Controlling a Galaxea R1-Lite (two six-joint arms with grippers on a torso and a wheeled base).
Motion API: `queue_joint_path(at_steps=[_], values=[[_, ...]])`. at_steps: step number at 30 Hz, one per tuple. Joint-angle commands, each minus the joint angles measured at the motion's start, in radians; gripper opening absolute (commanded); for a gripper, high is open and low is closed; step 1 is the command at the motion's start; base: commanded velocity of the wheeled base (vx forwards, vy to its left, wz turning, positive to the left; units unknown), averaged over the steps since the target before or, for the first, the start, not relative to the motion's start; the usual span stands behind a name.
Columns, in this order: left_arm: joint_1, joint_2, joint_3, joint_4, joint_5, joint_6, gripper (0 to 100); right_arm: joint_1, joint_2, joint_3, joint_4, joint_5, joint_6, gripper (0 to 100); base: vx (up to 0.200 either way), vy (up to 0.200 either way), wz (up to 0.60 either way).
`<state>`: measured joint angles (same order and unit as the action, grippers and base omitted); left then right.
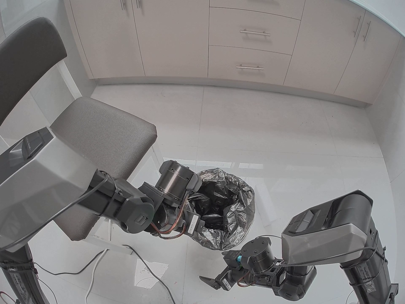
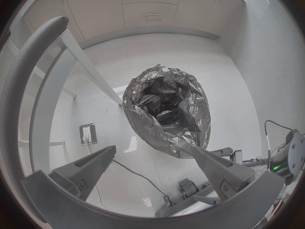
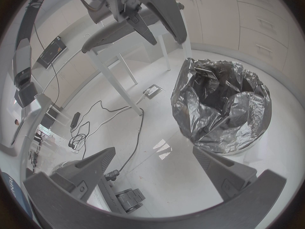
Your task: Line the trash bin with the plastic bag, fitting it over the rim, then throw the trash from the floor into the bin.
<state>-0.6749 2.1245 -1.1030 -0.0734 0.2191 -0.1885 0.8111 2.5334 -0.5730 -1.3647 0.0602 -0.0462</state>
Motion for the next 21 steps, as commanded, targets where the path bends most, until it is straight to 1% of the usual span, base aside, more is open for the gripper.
queue_joint_path(at_steps=[1,4,10,21], values=[[-0.003,0.006,0.002,-0.006,0.002,0.0,100,-0.003,0.018,-0.008,-0.001,0.001,0.017,100,0.0,0.0,0.0],[-0.003,0.005,0.002,-0.006,0.002,0.0,100,-0.003,0.011,-0.005,-0.007,0.001,0.02,100,0.0,0.0,0.0],[-0.003,0.005,0.003,-0.006,0.002,0.0,100,-0.003,-0.076,-0.016,0.006,0.003,0.039,100,0.0,0.0,0.0],[-0.002,0.003,0.003,-0.006,0.002,0.0,100,-0.001,-0.091,-0.015,0.004,0.003,0.042,100,0.0,0.0,0.0]])
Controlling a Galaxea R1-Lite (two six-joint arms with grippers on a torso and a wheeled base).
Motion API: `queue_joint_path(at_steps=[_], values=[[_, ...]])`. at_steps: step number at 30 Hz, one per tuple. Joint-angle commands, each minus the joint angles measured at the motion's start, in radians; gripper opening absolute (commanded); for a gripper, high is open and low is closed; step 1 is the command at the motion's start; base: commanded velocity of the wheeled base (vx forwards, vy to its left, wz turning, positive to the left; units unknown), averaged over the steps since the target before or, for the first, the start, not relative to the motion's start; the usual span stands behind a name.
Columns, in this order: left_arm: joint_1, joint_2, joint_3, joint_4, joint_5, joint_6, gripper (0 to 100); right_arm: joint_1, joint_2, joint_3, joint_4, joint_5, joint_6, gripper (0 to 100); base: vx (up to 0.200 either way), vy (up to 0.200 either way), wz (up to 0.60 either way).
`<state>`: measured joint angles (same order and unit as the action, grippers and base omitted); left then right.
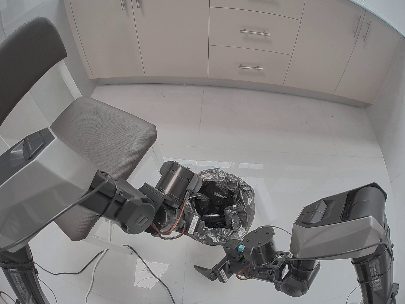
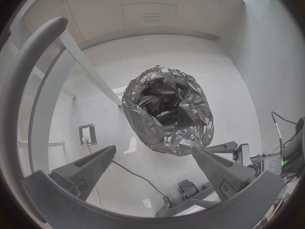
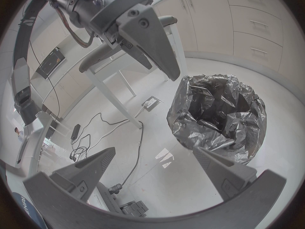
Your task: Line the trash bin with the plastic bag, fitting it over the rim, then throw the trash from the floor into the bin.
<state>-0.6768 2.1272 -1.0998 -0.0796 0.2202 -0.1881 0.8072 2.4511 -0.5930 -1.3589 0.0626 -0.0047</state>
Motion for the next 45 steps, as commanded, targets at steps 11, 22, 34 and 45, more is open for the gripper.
queue_joint_path(at_steps=[11,22,34,45], values=[[0.0,0.007,-0.002,-0.002,-0.001,-0.001,100,-0.04,0.017,-0.068,0.026,-0.001,0.0,100,0.0,0.0,0.0],[0.0,0.008,-0.002,0.0,-0.001,-0.001,100,-0.053,0.065,-0.094,0.031,0.002,0.003,100,0.0,0.0,0.0],[-0.001,0.008,-0.002,-0.002,-0.001,-0.001,100,-0.005,0.059,0.013,0.021,0.003,0.046,100,0.0,0.0,0.0],[-0.003,0.013,0.001,0.0,-0.001,-0.001,100,-0.008,0.092,-0.001,0.026,0.011,0.074,100,0.0,0.0,0.0]])
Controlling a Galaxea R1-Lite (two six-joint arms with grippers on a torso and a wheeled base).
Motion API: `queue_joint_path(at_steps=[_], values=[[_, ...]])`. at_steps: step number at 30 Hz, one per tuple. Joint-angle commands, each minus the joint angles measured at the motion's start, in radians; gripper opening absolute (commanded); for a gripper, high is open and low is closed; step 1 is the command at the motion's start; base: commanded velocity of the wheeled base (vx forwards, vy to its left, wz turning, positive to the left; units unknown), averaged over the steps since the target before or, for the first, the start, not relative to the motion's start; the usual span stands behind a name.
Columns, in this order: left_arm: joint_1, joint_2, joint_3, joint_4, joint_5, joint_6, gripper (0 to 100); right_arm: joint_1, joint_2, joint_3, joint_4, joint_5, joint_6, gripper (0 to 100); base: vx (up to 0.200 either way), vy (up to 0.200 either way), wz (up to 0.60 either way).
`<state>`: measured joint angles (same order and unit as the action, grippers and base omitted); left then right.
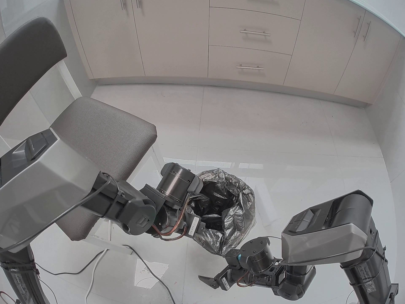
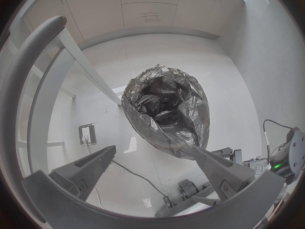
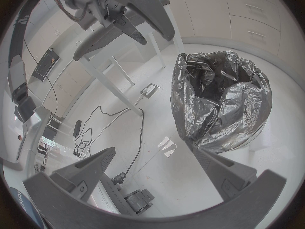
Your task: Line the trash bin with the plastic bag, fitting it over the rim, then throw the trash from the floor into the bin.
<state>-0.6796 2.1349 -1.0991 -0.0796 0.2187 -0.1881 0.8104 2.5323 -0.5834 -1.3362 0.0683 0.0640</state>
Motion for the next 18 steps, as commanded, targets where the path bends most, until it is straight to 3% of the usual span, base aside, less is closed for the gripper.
queue_joint_path(at_steps=[1,18], values=[[-0.002,0.008,-0.001,0.0,-0.001,-0.001,100,-0.014,0.013,-0.016,0.005,0.01,0.011,100,0.0,0.0,0.0],[-0.002,0.011,-0.001,-0.002,0.001,-0.001,100,-0.074,0.008,-0.081,0.074,0.036,0.089,100,0.0,0.0,0.0]])
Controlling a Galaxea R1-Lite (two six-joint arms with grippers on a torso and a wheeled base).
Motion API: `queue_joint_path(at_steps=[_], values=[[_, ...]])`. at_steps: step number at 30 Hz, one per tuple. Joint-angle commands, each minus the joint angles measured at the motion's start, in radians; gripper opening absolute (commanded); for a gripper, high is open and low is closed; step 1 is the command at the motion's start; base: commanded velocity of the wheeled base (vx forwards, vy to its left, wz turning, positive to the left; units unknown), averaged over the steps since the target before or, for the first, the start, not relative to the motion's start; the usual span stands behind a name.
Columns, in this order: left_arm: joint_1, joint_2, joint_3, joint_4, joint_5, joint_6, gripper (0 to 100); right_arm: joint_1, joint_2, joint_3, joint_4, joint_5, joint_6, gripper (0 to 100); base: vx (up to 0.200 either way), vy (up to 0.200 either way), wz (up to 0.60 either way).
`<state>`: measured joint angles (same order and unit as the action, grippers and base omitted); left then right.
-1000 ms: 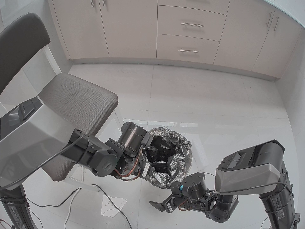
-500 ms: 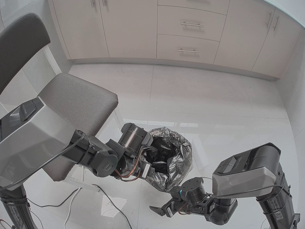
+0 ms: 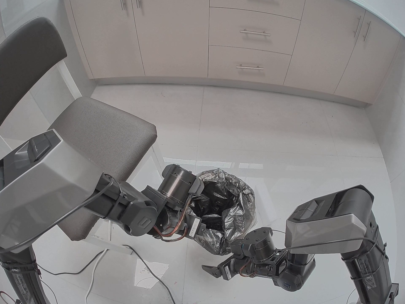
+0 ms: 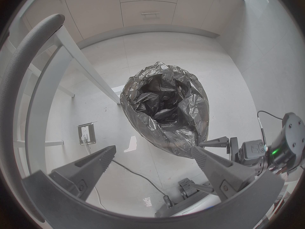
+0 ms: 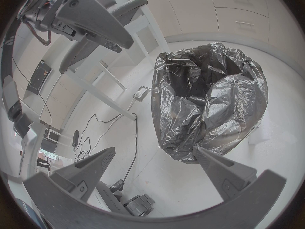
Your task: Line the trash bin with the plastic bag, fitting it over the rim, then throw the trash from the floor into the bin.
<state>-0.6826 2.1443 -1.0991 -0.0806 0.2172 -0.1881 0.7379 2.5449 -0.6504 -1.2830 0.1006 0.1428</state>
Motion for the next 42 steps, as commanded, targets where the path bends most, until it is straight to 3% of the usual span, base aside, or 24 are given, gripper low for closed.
queue_joint_path(at_steps=[1,13,19,23,27,29,31,35,42], values=[[0.001,0.003,-0.001,-0.001,0.002,-0.001,100,-0.003,-0.008,-0.017,0.031,0.008,0.018,100,0.0,0.0,0.0],[0.0,-0.004,0.002,0.001,-0.004,-0.002,100,-0.008,-0.031,-0.052,0.097,0.021,0.055,100,0.0,0.0,0.0],[0.0,-0.026,0.012,-0.001,-0.006,-0.002,100,-0.011,-0.259,-0.032,0.125,0.017,0.132,100,0.0,0.0,0.0],[0.001,-0.029,0.01,-0.001,-0.006,-0.002,100,-0.052,-0.374,-0.049,0.261,0.01,0.133,100,0.0,0.0,0.0],[0.005,-0.029,0.01,-0.001,-0.006,-0.002,100,-0.101,-0.376,-0.072,0.286,-0.07,0.132,100,0.0,0.0,0.0],[0.012,-0.026,-0.001,-0.002,-0.006,-0.002,100,-0.14,-0.322,-0.13,0.286,-0.225,0.118,100,0.0,0.0,0.0],[0.021,-0.02,-0.015,-0.002,-0.006,-0.002,100,-0.164,-0.27,-0.178,0.283,-0.292,0.086,100,0.0,0.0,0.0],[0.061,0.026,-0.067,-0.016,-0.002,-0.001,100,-0.189,-0.173,-0.281,0.283,-0.317,0.008,100,0.0,0.0,0.0],[0.089,0.059,-0.087,-0.018,0.001,0.006,100,-0.215,-0.063,-0.387,0.295,-0.349,-0.045,100,0.0,0.0,0.0]])
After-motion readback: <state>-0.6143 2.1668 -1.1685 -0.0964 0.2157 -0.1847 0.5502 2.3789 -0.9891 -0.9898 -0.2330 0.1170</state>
